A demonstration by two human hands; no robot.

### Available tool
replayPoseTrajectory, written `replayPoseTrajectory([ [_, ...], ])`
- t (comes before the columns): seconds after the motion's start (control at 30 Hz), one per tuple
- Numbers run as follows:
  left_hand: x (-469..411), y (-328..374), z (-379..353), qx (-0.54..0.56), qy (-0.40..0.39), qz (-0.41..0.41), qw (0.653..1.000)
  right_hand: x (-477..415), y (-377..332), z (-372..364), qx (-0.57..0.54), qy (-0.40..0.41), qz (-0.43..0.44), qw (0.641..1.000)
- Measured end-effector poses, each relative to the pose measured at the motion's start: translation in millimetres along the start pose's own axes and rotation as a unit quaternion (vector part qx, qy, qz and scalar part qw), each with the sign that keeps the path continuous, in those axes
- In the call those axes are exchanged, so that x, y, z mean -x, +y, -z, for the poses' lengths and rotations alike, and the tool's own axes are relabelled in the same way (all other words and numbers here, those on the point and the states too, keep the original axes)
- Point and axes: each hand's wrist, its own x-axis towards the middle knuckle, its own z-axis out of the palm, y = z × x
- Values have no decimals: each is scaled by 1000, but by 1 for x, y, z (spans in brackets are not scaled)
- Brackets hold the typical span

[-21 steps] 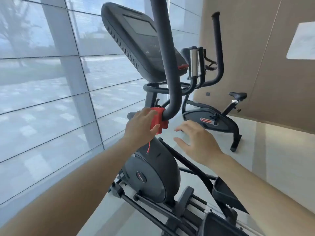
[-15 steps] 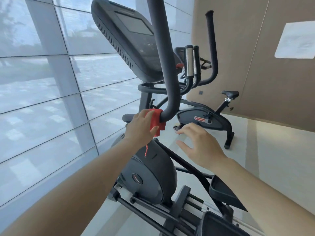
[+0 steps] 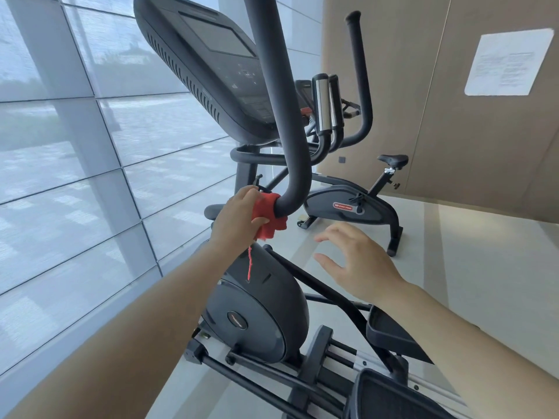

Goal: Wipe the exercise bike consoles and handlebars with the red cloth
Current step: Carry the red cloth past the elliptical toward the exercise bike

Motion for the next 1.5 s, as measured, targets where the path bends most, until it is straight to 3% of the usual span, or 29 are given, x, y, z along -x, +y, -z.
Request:
replayPoseTrajectory([
  [0.13,11,8,7,66,-2,-23,998,3,1,-3,-12,-2,1,1000],
  [0.3,37,9,-2,23,54,12,998,24,7,-8,-34,-9,-6,999],
  [0.47,67,27,-18,76,75,15,994,50,25,-6,-50,-30,-22,998],
  [0.7,88,77,-65,140,-27,41,989,103,66,16,-59,-43,-74,995],
  [1.07,132,288,-187,144,-190,-145,960,276,199,113,-39,-49,-230,971],
  [1.3,156,440,-272,170,-223,-191,941,378,300,193,-14,-20,-276,961],
  [1.5,164,528,-330,171,-247,-185,936,451,370,245,-14,-10,-320,947],
])
